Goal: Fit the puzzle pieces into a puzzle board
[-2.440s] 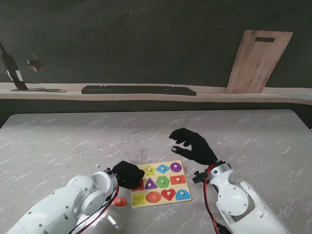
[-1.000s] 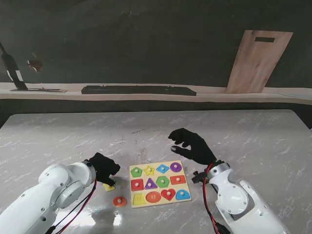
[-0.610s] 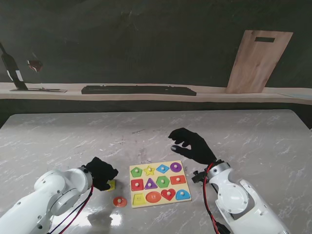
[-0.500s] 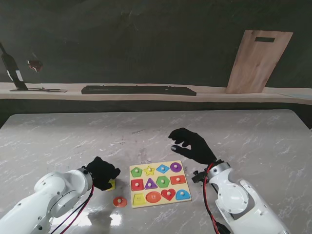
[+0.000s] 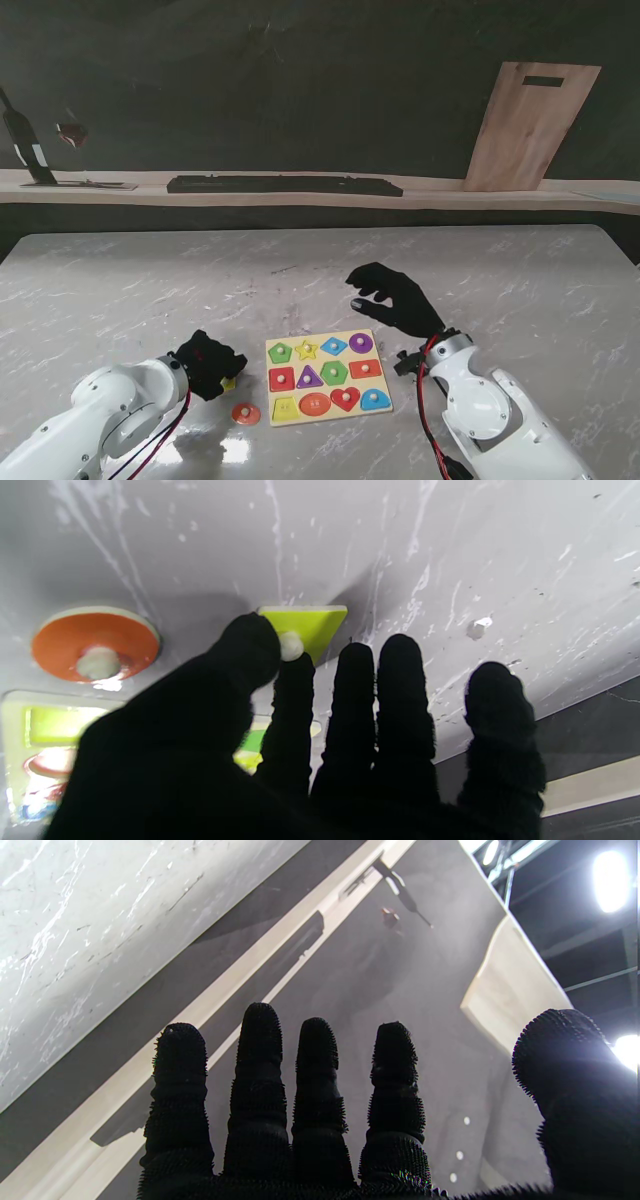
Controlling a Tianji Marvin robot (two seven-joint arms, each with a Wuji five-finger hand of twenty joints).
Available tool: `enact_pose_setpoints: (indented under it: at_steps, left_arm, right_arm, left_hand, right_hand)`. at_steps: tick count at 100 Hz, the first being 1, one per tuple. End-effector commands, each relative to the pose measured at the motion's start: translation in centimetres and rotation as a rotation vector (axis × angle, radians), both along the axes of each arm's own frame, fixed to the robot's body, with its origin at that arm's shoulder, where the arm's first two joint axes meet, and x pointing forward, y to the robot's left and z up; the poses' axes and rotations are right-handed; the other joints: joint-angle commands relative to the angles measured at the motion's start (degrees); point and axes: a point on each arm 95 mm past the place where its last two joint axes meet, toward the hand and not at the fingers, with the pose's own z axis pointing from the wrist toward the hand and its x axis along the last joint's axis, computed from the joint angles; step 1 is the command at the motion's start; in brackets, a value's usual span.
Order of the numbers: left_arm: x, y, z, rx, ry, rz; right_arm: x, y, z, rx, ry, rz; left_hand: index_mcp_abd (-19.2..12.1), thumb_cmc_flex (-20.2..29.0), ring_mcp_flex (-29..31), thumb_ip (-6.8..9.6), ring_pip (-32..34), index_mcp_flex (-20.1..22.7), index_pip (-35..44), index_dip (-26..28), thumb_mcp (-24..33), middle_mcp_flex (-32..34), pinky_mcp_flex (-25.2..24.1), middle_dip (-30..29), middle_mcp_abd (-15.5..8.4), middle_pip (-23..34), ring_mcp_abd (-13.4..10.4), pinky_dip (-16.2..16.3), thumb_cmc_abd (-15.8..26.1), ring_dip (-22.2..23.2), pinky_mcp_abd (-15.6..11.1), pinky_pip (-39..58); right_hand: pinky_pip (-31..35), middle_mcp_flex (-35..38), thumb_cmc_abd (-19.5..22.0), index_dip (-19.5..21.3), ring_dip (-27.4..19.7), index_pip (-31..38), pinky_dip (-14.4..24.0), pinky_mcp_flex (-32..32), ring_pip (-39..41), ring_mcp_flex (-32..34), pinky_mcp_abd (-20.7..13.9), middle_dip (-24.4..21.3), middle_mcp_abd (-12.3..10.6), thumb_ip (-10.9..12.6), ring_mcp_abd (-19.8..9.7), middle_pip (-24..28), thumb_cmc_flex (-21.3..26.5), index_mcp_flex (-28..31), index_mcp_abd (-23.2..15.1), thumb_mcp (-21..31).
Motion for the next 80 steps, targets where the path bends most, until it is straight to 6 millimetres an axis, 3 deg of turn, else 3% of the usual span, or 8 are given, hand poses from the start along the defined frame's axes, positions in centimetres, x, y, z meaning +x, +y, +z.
enact_pose_setpoints:
  at_steps: [1, 27, 43, 64, 80]
  left_arm:
    - [-0.2, 0.2, -0.4, 0.018, 0.011, -0.01]
    - [0.0, 0.3, -1.4, 0.025, 0.009, -0.006]
    - [0.3, 0.2, -1.8, 0.015, 0.003, 0.003]
    - [0.9, 0.1, -2.1, -0.006, -0.015, 0.038]
    - [1.5, -0.2, -2.0, -0.028, -0.028, 0.071]
  right_arm:
    - [-0.3, 0.4, 0.0, 0.002, 0.001, 0.006]
    - [-0.3, 0.4, 0.0, 0.0, 0.0, 0.006]
    - [-0.3, 0.4, 0.0, 0.0, -0.002, 0.005]
    - [-0.3, 0.4, 0.1, 0.0, -0.003, 0.003]
    - [-0.2, 0.4, 0.1, 0.0, 0.0, 0.003]
  left_hand:
    - [-0.5, 2.3, 1.7, -4.35, 1.7, -1.8, 2.9, 0.8, 0.8, 2.1, 0.7, 2.1, -0.5, 0.9, -1.9, -0.6, -2.6, -0.6, -15.2, 2.2]
    - [0.0, 11.1, 6.5, -4.55, 3.1, 0.5, 6.9, -4.7, -1.0, 10.3, 4.0, 6.2, 0.3, -5.5, -2.0, -0.4, -1.9, -0.8, -15.5, 4.9]
    - [2.3, 11.5, 11.3, -4.72, 4.5, 5.5, 6.3, -7.8, -1.6, 15.6, 8.8, 4.3, 2.1, -6.2, -2.6, -0.8, -1.5, -1.6, -14.1, 6.8]
    - [6.9, 9.9, 16.2, -6.2, 7.8, 9.8, 5.5, -8.8, -3.7, 18.1, 13.5, -0.1, 3.4, 0.3, -1.8, -1.9, -1.0, -2.6, -11.9, 10.8]
    - [8.2, 8.2, 18.4, -7.16, 9.9, 12.1, 5.4, -9.4, -6.1, 18.9, 15.6, -2.1, 3.8, 4.4, -1.2, -1.8, 0.4, -3.2, -10.9, 13.5]
  right_hand:
    - [0.9, 1.0, 1.0, -0.3, 0.6, -0.6, 0.6, 0.1, 0.6, 1.4, -0.2, 0.4, -0.4, 1.7, -0.2, -0.3, -1.2, 1.0, -1.7, 0.4]
    - [0.9, 1.1, 1.1, -0.4, 0.6, -0.6, 0.6, 0.1, 0.6, 1.5, -0.2, 0.4, -0.4, 1.7, -0.2, -0.3, -1.2, 0.9, -1.7, 0.5]
    - [0.9, 1.3, 1.0, -0.3, 0.6, -0.5, 0.6, 0.1, 0.7, 1.5, -0.1, 0.4, -0.4, 1.7, -0.1, -0.2, -1.2, 1.3, -1.8, 0.5]
    - [0.9, 1.5, 1.0, -0.3, 0.6, -0.5, 0.6, 0.1, 0.6, 1.6, -0.1, 0.4, -0.4, 1.7, -0.1, -0.3, -1.2, 1.5, -2.0, 0.5]
    - [0.9, 1.5, 1.0, -0.3, 0.6, -0.5, 0.6, 0.1, 0.6, 1.6, -0.1, 0.4, -0.4, 1.7, -0.2, -0.3, -1.2, 1.5, -1.9, 0.5]
